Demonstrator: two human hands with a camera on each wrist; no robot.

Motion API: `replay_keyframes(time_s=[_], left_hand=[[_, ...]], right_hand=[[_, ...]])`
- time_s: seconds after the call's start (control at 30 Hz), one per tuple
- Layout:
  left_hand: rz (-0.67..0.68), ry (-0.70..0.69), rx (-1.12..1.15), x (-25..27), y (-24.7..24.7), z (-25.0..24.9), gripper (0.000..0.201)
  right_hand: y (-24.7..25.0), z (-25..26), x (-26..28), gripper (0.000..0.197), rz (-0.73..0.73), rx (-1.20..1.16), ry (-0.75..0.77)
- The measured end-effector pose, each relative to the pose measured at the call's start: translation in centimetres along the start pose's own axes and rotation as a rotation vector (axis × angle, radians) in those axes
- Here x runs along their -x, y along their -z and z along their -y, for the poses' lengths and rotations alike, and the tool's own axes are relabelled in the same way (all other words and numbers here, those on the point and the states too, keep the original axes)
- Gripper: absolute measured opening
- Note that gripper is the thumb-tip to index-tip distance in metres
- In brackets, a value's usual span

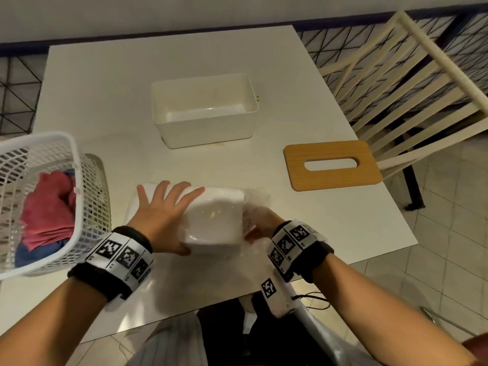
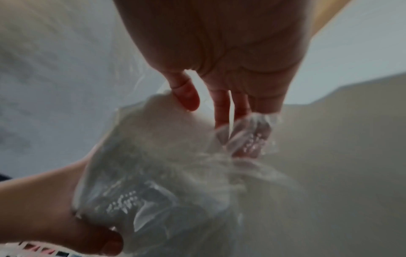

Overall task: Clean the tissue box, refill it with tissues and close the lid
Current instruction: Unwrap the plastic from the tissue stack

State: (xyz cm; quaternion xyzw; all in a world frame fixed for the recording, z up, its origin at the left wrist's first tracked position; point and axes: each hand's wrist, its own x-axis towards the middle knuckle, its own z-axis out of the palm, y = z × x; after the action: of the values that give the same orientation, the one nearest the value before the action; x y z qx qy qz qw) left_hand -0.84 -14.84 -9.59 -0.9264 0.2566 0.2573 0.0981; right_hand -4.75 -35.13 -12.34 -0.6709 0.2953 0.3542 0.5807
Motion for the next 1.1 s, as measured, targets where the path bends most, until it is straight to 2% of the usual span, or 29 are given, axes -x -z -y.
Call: replay_keyframes(time_s=[0.13,0.27,0.4,0.43,0.47,0.53,0.57,0.63,0.7,0.73,0.8,0.87,0.93,1.0,1.1], left_hand=[[-0.059,0.018,0.025,0.2,-0.2,0.3,0.132],[-0.155,0.028,0.162,0.4,-0.9,0.9,0.13],[-0.216,0.029,0.224,0.5,-1.1,1.0,0.127],[-0.222,0.025,0.227,0.4,-1.2,0.9,0.125],[-0.23,0.025,0.227,0.4,-1.3,0.8,0.124],[-0.243,0.019,0.22,0.2,-1.6,0.7,0.124],[-0.235,0.015,0.213,0.2,-1.8,0.7,0.127],[-0.217,-0.001,0.255,0.6,-1.8,0.8,0.138],[-0.286,-0.013,0.404,1.6,-1.5,1.0,0.14],[-0.337,0.015,0.488,2.2,-1.5,1.1,0.133],[-0.416,0.169,0.681,3.2,-1.6,0.7,0.101],[-0.454,0.402,0.896,2.7,-2.0,0.8,0.069],[-0.402,0.62,1.093,1.6,-2.3,1.3,0.049],[-0.396,0.799,1.244,0.3,-3.0,2.3,0.036],[-0.356,0.831,1.238,0.0,-3.6,2.8,0.041]], right_hand=[[0.0,0.3,0.1,0.023,-0.08,-0.076,0.157],[0.3,0.1,0.7,0.013,0.097,-0.38,0.157],[0.6,-0.2,0.5,0.017,0.203,-0.46,0.113],[0.7,-0.2,0.5,0.021,0.224,-0.453,0.096],[0.8,-0.2,0.3,0.033,0.243,-0.434,0.079],[1.2,-0.4,0.0,0.073,0.255,-0.355,0.052],[1.3,-0.7,-0.2,0.087,0.266,-0.324,0.043],[1.4,-1.1,-0.3,0.089,0.279,-0.292,0.056],[1.4,-1.5,-0.4,0.087,0.254,-0.297,0.065],[1.2,-1.6,-0.6,0.085,0.233,-0.305,0.069],[0.9,-1.6,-0.7,0.073,0.199,-0.324,0.08],[0.8,-1.5,-0.6,0.049,0.181,-0.33,0.079],[0.9,-1.5,-0.4,0.037,0.18,-0.333,0.08],[1.1,-1.5,-0.2,0.035,0.192,-0.35,0.1],[1.0,-1.6,-0.3,0.047,0.202,-0.361,0.123]])
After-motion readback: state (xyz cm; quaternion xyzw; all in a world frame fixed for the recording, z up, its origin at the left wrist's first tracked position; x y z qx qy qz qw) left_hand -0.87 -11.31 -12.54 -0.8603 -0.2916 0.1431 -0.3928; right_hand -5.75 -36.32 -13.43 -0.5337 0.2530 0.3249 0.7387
